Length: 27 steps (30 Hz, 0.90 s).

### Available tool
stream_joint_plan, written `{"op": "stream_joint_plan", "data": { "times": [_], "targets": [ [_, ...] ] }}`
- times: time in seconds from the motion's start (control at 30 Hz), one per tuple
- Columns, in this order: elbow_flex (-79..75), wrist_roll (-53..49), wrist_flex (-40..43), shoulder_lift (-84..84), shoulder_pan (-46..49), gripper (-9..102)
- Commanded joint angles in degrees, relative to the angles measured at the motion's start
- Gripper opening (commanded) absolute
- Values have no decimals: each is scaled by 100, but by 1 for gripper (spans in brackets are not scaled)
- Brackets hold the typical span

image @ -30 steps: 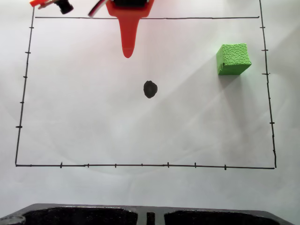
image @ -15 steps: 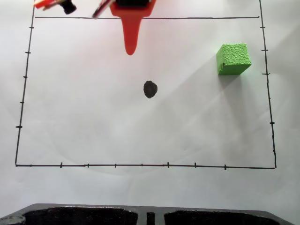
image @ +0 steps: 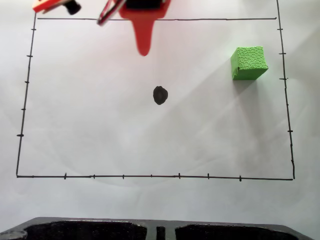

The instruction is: Grasp the colored block, Place it on the black dot, and then return the arm to the default position.

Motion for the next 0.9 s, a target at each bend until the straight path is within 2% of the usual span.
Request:
{"op": "stream_joint_plan", "data": {
  "times": [0.0,0.13,0.43,0.87],
  "targets": [
    [-905,316,264,-633,-413,4],
    [-1547,721,510,-1318,-835,0],
    [-3164,2197,1529,-3322,-1934,0],
    [-4351,3437,1854,-4377,-2900,0]
  ]
}}
